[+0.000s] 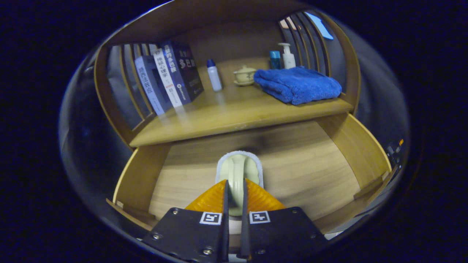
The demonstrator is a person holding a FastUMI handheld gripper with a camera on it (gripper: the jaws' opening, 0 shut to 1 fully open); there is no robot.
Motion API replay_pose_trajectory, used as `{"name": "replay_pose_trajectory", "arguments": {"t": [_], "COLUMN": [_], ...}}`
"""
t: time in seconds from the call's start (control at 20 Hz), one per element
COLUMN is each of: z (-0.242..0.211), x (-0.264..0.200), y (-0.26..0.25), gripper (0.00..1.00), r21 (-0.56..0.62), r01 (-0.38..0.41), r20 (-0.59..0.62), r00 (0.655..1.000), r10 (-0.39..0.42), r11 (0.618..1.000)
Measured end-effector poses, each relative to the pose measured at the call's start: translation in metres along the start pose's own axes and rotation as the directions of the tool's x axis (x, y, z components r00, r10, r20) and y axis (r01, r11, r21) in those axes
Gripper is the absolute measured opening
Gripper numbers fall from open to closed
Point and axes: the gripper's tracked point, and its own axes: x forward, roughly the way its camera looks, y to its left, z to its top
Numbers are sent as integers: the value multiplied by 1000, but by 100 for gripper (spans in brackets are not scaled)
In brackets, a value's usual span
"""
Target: Pull open the drawer, take out the items inside it, and place them on the countertop above the cabinet.
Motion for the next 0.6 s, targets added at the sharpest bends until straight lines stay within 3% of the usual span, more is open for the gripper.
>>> {"name": "replay_pose_trajectory", "arguments": {"t": [0.2,0.4,0.6], "z": [28,67,103], "x": [-28,-71,-107], "y": [0,-2,-2], "gripper": [13,13,13], "r21": [-4,16,-23], "r01": [-23,-49,-22], "r20": [167,359,478], "r00": [986,932,878], "r10": [24,40,30], "r11": [1000,999,999]}}
